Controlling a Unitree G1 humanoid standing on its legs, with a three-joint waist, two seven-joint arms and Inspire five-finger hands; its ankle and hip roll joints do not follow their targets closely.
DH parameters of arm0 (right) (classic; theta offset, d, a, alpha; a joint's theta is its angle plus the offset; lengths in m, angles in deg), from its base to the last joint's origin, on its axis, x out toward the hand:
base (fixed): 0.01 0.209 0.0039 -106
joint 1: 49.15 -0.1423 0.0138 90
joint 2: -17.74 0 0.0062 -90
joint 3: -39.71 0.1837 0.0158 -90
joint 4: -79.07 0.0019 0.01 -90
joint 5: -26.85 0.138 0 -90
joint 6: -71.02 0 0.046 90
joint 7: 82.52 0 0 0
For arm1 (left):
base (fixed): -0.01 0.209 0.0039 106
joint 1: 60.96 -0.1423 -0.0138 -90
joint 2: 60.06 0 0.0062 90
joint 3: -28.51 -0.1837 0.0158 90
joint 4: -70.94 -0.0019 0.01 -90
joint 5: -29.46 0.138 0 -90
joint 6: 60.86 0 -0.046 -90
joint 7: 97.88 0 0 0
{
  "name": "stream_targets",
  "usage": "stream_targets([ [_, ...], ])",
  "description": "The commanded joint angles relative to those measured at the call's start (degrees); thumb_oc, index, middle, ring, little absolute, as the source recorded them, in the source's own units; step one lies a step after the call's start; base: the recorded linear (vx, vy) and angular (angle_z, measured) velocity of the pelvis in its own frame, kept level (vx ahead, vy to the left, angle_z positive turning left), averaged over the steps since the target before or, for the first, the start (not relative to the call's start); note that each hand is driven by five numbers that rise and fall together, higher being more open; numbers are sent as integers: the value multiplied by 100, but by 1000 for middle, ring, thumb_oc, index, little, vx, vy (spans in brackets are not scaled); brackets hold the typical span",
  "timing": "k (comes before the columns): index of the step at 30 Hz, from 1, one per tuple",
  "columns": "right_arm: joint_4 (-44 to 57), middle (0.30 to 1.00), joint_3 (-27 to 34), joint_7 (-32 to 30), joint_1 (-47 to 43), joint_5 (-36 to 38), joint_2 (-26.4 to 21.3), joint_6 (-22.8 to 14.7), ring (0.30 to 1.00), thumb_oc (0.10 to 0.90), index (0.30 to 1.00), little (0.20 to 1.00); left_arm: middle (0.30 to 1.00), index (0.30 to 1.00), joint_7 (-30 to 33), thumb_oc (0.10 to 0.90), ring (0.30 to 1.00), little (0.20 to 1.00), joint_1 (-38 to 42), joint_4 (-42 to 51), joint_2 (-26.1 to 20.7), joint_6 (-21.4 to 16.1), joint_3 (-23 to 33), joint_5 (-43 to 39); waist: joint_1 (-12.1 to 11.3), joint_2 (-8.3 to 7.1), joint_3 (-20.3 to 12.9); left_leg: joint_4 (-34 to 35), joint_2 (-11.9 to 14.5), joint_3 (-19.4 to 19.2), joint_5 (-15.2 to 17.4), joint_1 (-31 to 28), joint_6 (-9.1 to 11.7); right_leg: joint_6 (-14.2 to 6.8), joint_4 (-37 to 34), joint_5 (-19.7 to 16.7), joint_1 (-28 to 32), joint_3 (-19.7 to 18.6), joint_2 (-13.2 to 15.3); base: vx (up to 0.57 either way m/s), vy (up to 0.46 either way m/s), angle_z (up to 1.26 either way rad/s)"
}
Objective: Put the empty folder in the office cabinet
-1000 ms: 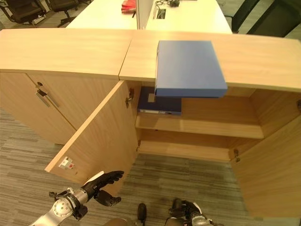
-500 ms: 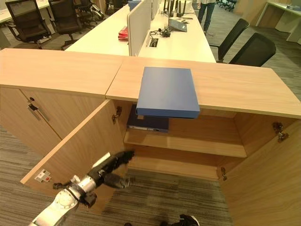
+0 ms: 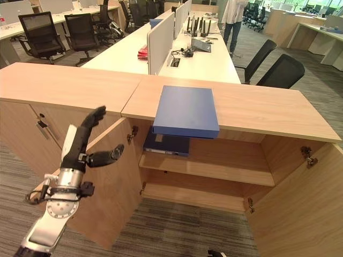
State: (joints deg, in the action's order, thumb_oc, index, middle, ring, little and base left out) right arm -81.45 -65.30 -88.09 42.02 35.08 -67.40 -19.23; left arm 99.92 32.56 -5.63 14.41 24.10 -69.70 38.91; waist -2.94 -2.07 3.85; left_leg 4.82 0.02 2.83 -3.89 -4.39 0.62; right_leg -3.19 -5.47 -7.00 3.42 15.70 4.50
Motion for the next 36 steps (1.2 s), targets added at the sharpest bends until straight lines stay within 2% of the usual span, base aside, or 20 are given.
stream_targets([
  [1,-351,900,-418,-117,-90,-1,58,44,900,800,900,900,900,900,269,800,900,900,1661,673,-254,-609,-335,597,240,199,-60,18,135,91,482,-68,248,-256,47,924,349,-208,-118,0,0,0],
  [3,-432,900,-462,-146,-131,-52,13,47,900,800,900,900,900,900,196,800,900,900,2426,403,-360,-621,-965,866,349,241,-99,18,151,61,493,-97,254,-259,47,928,360,-234,-137,0,0,0],
  [4,-432,900,-445,-147,-138,-51,21,47,900,800,900,900,900,900,215,800,900,900,2475,358,-353,-631,-1003,873,334,236,-90,18,152,62,494,-97,254,-259,47,928,360,-234,-138,0,0,0],
  [8,-446,900,-493,-172,-191,-67,-78,55,900,800,900,900,900,900,94,800,900,900,3433,-385,-345,-575,-1894,1151,495,298,-136,18,169,3,500,-115,259,-268,47,913,354,-294,-152,4,-8,-15],
  [14,-485,900,-473,-196,-216,-44,-151,47,900,800,900,900,900,900,116,800,900,900,4083,-1101,-200,-484,-2432,1474,606,343,-166,18,186,-74,517,-128,257,-277,47,908,347,-369,-163,1,1,-12],
  [26,-537,900,-482,-157,-275,64,-208,47,900,800,900,900,900,900,232,800,900,900,4859,-2128,51,-186,-2763,1827,718,392,-194,18,223,-182,544,-191,267,-291,47,902,356,-461,-175,0,0,-2],
  [36,-555,900,-508,-94,-322,132,-240,48,900,800,900,900,900,900,487,800,900,900,5309,-3036,0,216,-2660,2113,778,416,-198,18,233,-254,547,-210,269,-300,47,898,356,-522,-170,-5,2,-6],
])
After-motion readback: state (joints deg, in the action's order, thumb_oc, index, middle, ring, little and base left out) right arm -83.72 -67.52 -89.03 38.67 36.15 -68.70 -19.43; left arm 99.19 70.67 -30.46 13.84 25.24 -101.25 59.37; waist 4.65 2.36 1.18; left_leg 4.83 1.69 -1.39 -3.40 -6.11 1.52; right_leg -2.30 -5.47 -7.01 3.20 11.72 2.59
